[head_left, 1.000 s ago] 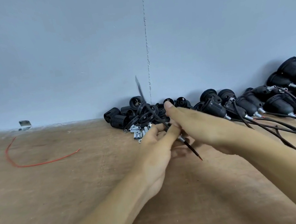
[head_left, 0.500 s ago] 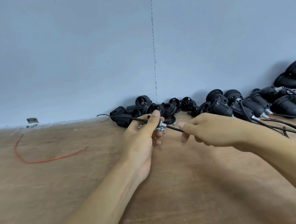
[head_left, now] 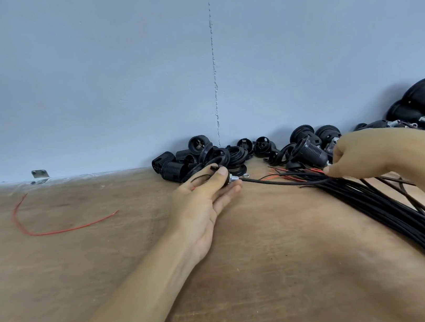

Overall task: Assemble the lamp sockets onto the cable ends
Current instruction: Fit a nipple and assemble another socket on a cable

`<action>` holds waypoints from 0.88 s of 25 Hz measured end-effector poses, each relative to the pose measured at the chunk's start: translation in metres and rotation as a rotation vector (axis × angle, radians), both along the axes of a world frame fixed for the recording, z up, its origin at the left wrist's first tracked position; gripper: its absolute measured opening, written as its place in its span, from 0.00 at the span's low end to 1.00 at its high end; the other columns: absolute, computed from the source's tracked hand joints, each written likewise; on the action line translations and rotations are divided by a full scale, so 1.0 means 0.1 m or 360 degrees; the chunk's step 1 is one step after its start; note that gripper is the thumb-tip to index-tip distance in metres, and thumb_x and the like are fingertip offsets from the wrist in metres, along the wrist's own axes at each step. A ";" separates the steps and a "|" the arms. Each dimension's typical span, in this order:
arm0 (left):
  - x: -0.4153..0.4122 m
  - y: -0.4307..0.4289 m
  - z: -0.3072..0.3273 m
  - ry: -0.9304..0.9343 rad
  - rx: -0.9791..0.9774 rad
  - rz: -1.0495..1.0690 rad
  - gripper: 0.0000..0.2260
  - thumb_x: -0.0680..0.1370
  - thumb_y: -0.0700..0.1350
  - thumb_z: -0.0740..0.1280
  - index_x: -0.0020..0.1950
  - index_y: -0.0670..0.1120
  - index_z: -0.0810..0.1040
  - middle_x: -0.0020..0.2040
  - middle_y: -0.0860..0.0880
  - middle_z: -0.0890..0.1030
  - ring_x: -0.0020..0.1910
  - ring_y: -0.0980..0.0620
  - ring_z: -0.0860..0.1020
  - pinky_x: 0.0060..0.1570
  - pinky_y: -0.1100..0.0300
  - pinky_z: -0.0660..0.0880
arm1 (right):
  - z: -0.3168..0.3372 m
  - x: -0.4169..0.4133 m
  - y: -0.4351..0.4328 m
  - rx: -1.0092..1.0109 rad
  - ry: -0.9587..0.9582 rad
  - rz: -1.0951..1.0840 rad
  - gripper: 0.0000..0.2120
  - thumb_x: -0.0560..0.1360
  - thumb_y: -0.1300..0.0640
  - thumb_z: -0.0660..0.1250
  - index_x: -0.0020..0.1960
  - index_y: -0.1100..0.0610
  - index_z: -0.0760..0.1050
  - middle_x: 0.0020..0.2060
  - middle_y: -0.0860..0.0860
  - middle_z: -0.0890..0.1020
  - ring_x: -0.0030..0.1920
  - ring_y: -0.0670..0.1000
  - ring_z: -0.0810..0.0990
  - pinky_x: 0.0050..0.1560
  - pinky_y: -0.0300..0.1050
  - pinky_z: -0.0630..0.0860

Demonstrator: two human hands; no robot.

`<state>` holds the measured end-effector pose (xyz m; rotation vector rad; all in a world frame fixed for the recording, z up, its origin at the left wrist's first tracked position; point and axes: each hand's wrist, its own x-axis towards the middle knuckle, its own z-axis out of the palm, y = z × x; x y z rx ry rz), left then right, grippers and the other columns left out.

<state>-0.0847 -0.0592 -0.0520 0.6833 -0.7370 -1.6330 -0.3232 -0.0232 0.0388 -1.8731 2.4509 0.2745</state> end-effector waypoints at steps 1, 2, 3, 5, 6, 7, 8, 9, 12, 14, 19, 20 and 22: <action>0.00 0.02 -0.01 -0.0053 -0.0024 -0.0003 0.08 0.76 0.33 0.72 0.54 0.36 0.81 0.41 0.44 0.85 0.41 0.44 0.86 0.43 0.57 0.84 | 0.01 -0.03 0.00 -0.0013 0.0001 -0.0012 0.16 0.79 0.45 0.63 0.45 0.57 0.78 0.41 0.53 0.83 0.42 0.52 0.80 0.46 0.44 0.73; -0.01 0.04 -0.02 -0.0146 -0.0064 0.0000 0.08 0.76 0.33 0.72 0.55 0.37 0.82 0.41 0.44 0.85 0.42 0.45 0.86 0.44 0.56 0.84 | 0.00 -0.04 -0.01 -0.0014 0.0008 -0.0012 0.16 0.79 0.44 0.62 0.42 0.56 0.76 0.40 0.53 0.82 0.42 0.53 0.79 0.46 0.44 0.74; -0.03 0.06 -0.03 -0.0271 -0.0120 0.0003 0.10 0.75 0.34 0.74 0.55 0.39 0.82 0.42 0.46 0.86 0.42 0.47 0.86 0.44 0.55 0.84 | -0.02 -0.02 -0.02 -0.0013 0.0024 -0.0010 0.18 0.79 0.43 0.61 0.39 0.55 0.73 0.40 0.52 0.81 0.44 0.54 0.78 0.49 0.45 0.74; -0.03 0.08 -0.06 -0.0649 -0.0280 0.0041 0.14 0.73 0.37 0.77 0.57 0.45 0.83 0.44 0.51 0.87 0.43 0.53 0.85 0.47 0.57 0.84 | -0.04 0.07 -0.04 -0.0037 0.0071 -0.0005 0.21 0.79 0.38 0.59 0.36 0.52 0.67 0.39 0.50 0.75 0.48 0.56 0.75 0.61 0.52 0.71; -0.01 0.07 -0.08 -0.0904 -0.0379 0.0075 0.15 0.72 0.40 0.78 0.57 0.49 0.83 0.45 0.53 0.87 0.44 0.56 0.84 0.48 0.60 0.82 | -0.06 0.14 -0.03 -0.0081 0.0125 0.0007 0.22 0.78 0.36 0.58 0.35 0.52 0.66 0.39 0.49 0.73 0.49 0.56 0.73 0.65 0.56 0.67; 0.00 0.07 -0.10 -0.1133 -0.0484 0.0084 0.16 0.72 0.43 0.79 0.57 0.53 0.82 0.47 0.56 0.87 0.44 0.60 0.83 0.48 0.65 0.79 | -0.08 0.23 -0.01 -0.0153 0.0217 0.0036 0.22 0.78 0.36 0.57 0.36 0.52 0.66 0.39 0.48 0.72 0.49 0.56 0.71 0.67 0.60 0.62; 0.00 0.08 -0.11 -0.1299 -0.0580 0.0066 0.15 0.71 0.45 0.80 0.55 0.55 0.82 0.47 0.58 0.87 0.43 0.62 0.82 0.47 0.70 0.76 | -0.11 0.34 0.01 -0.0247 0.0280 0.0094 0.20 0.77 0.37 0.57 0.37 0.51 0.68 0.40 0.48 0.73 0.49 0.55 0.71 0.66 0.62 0.59; 0.01 0.09 -0.12 -0.1395 -0.0659 0.0028 0.14 0.71 0.45 0.80 0.53 0.56 0.82 0.46 0.59 0.87 0.42 0.63 0.82 0.44 0.73 0.74 | -0.16 0.48 0.03 -0.0344 0.0222 0.0191 0.18 0.77 0.38 0.57 0.40 0.51 0.71 0.42 0.49 0.76 0.49 0.55 0.73 0.65 0.61 0.61; -0.01 0.11 -0.15 -0.1575 -0.0909 -0.0023 0.11 0.71 0.41 0.77 0.46 0.56 0.83 0.40 0.58 0.86 0.40 0.61 0.82 0.43 0.67 0.77 | -0.42 0.86 0.04 -0.0632 -0.0561 0.0592 0.15 0.78 0.42 0.59 0.54 0.49 0.77 0.51 0.51 0.80 0.54 0.55 0.77 0.59 0.54 0.74; 0.00 0.11 -0.16 -0.1826 -0.1105 0.0062 0.11 0.69 0.42 0.68 0.48 0.53 0.84 0.40 0.56 0.85 0.41 0.59 0.82 0.42 0.57 0.78 | -0.63 1.00 0.03 -0.0661 -0.0861 0.0744 0.14 0.80 0.47 0.62 0.62 0.50 0.75 0.55 0.51 0.79 0.58 0.53 0.76 0.59 0.50 0.73; 0.08 0.01 -0.16 -0.2076 -0.1173 0.0186 0.21 0.67 0.52 0.70 0.60 0.52 0.80 0.51 0.58 0.81 0.51 0.63 0.77 0.53 0.60 0.78 | -0.97 0.95 -0.07 -0.0870 -0.1039 0.0731 0.17 0.80 0.54 0.64 0.69 0.50 0.72 0.56 0.51 0.80 0.58 0.52 0.75 0.53 0.41 0.66; 0.11 -0.01 -0.16 -0.2130 -0.1209 0.0166 0.23 0.67 0.54 0.74 0.62 0.53 0.78 0.53 0.60 0.78 0.53 0.65 0.74 0.55 0.65 0.74 | -0.99 0.93 -0.10 -0.0916 -0.1033 0.0727 0.17 0.80 0.56 0.64 0.69 0.51 0.73 0.56 0.51 0.80 0.58 0.52 0.75 0.52 0.38 0.65; 0.16 -0.05 -0.17 -0.2139 -0.1237 0.0150 0.28 0.67 0.57 0.76 0.66 0.57 0.75 0.53 0.63 0.75 0.54 0.67 0.70 0.56 0.70 0.68 | -1.01 0.88 -0.13 -0.0984 -0.0999 0.0722 0.16 0.80 0.57 0.65 0.67 0.54 0.75 0.58 0.51 0.81 0.60 0.51 0.76 0.54 0.34 0.64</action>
